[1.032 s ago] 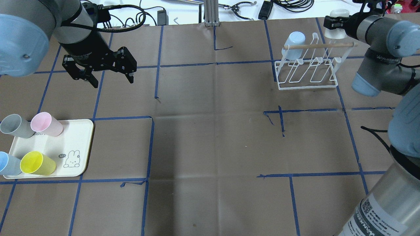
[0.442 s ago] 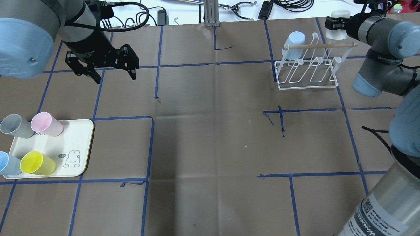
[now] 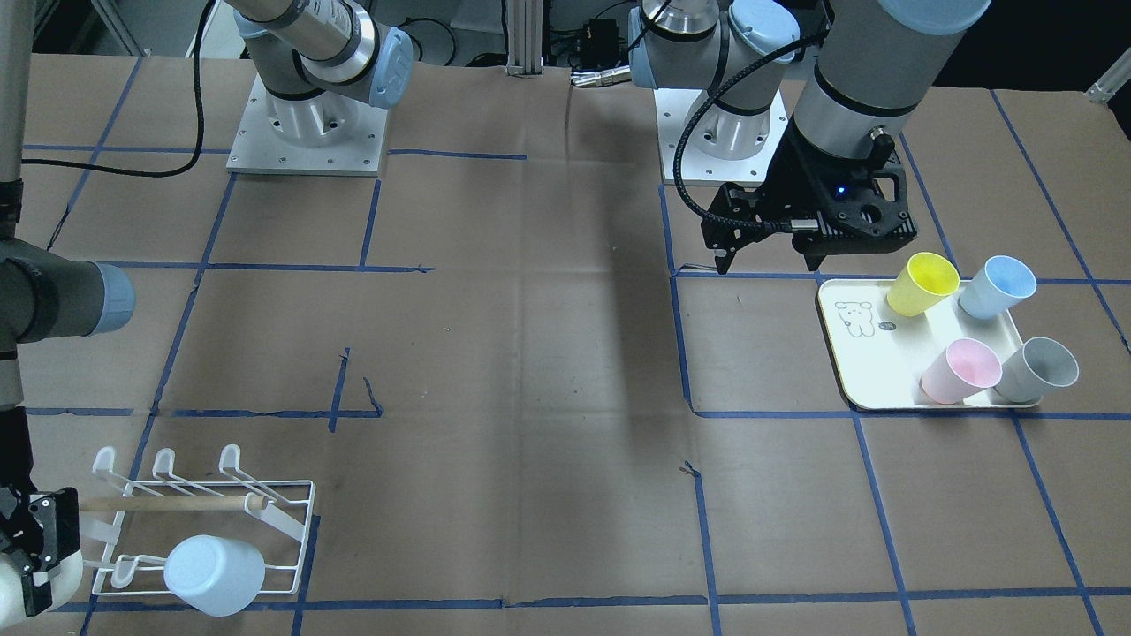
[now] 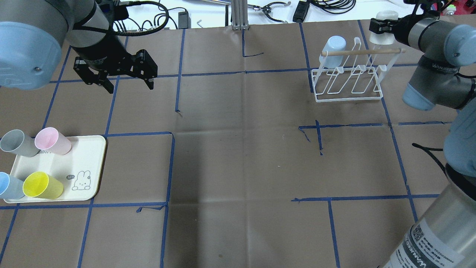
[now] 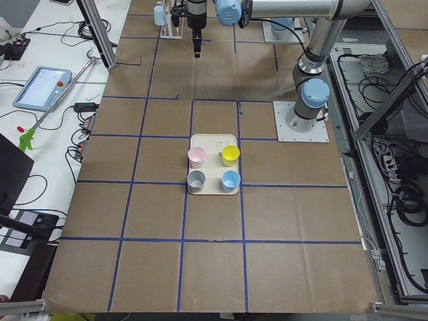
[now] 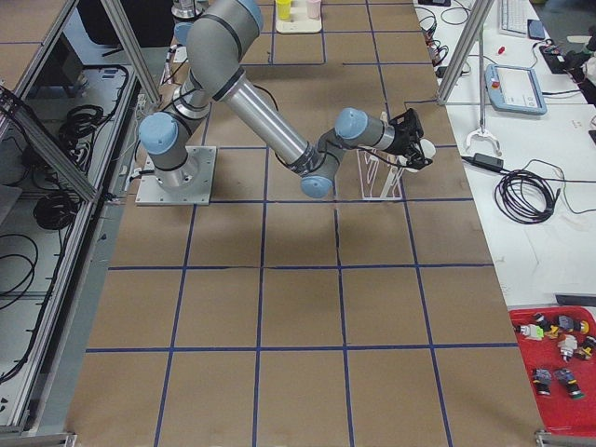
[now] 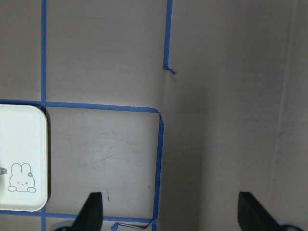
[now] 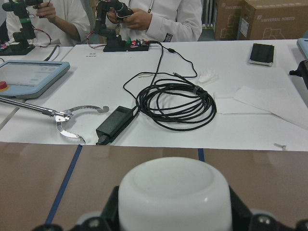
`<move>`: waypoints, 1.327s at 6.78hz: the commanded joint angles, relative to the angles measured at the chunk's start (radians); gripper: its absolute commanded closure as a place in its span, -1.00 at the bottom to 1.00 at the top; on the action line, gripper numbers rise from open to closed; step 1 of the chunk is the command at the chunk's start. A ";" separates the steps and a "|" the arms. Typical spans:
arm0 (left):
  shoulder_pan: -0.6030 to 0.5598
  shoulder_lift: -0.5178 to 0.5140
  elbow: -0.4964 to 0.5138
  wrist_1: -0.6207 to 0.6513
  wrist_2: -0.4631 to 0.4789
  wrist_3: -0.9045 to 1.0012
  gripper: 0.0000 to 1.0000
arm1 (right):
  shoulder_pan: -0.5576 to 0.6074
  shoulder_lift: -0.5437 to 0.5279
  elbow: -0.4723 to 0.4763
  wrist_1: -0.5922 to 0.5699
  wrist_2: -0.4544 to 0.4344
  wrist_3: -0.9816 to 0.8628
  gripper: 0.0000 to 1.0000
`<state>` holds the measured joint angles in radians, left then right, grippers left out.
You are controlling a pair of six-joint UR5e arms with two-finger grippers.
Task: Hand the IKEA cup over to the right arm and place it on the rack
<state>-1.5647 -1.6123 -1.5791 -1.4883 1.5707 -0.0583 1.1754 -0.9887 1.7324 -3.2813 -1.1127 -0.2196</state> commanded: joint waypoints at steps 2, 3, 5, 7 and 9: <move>0.000 0.000 -0.001 0.000 0.000 0.000 -1.00 | 0.000 -0.001 -0.001 0.002 -0.001 0.003 -0.99; 0.000 0.000 0.001 0.000 0.000 0.000 -1.00 | 0.000 -0.001 -0.001 0.002 -0.003 0.003 -0.99; 0.000 0.000 0.001 0.000 0.000 0.002 -1.00 | 0.000 -0.001 -0.002 0.003 -0.001 0.005 -0.99; 0.000 0.000 -0.001 0.000 -0.001 0.002 -1.00 | 0.006 -0.042 -0.013 0.014 -0.004 0.012 -0.99; 0.000 0.000 -0.001 0.000 -0.001 0.002 -1.00 | 0.029 -0.120 -0.013 0.070 -0.004 0.041 -0.99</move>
<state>-1.5646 -1.6122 -1.5799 -1.4879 1.5693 -0.0568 1.1887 -1.0637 1.7212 -3.2461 -1.1166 -0.2001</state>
